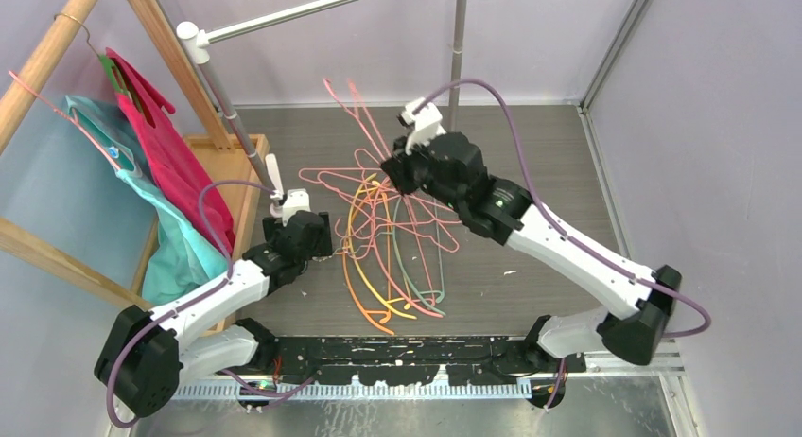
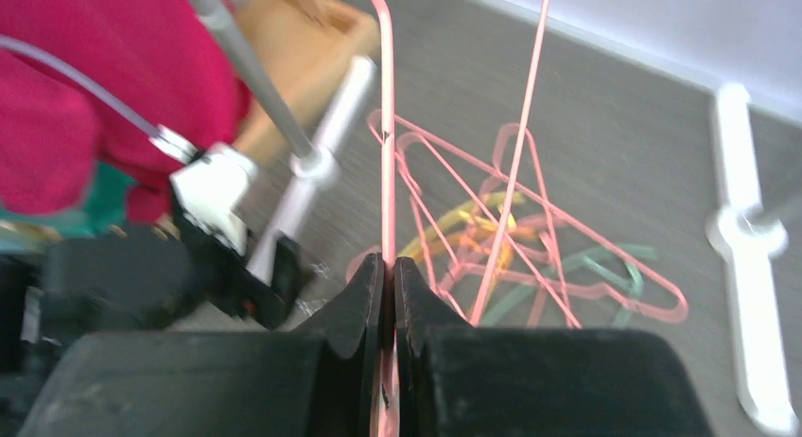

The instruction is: Organize the hangers

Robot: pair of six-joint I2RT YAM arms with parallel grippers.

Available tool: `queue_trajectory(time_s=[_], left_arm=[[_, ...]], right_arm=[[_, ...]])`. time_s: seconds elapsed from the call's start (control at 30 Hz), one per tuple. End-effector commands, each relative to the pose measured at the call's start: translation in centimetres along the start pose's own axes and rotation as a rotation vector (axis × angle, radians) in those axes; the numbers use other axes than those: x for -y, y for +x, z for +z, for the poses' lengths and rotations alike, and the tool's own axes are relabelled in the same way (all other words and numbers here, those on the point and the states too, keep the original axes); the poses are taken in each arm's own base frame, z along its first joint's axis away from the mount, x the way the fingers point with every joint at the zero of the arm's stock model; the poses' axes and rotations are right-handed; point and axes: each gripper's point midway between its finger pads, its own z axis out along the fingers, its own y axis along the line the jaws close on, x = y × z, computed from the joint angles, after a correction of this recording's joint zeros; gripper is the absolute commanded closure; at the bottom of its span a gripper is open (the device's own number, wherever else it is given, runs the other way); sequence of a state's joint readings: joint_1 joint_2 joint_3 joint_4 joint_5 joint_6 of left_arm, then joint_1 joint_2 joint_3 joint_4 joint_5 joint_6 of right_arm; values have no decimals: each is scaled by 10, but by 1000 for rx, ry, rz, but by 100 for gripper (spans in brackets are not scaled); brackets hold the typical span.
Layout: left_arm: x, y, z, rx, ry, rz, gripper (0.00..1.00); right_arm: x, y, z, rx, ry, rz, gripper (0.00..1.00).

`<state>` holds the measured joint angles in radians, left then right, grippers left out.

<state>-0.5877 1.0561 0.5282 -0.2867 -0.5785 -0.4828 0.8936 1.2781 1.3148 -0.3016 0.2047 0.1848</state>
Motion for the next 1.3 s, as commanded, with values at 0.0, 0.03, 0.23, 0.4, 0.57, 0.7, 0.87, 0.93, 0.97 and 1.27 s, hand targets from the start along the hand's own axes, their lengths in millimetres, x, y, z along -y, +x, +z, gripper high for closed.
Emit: queue_trajectory(time_s=[0.0,0.03,0.23,0.4,0.57,0.7,0.87,0.93,0.97,1.27], left_arm=[[5,-28,-2,79,0,-56,2],[5,-28,-2,80,0,-58,2],[5,-27,-2,79,4,-56,2],[8,-27,0,76,9,-52,2],[9,-26,3,63,4,-45,2],[10,-26,4,60,3,-44,2],[9,-27,4,59,-5,-39,2],[8,-27,4,59,-5,-39,2],[8,-27,3,59,-5,-39,2],[6,-26,3,56,-10,-42,2]], right_arm=[[-52,-91,12,227,-226,-4,99],[-57,-97,17,237,-243,-5,99],[-71,-122,28,301,-298,-14,99],[-68,-136,28,350,-297,-21,99],[-60,-157,21,425,-302,-15,99],[-38,-170,26,465,-267,14,99],[-3,-184,39,510,-240,75,99],[11,-188,44,533,-237,93,99],[18,-191,45,547,-230,105,99],[83,-190,62,543,-115,164,99]])
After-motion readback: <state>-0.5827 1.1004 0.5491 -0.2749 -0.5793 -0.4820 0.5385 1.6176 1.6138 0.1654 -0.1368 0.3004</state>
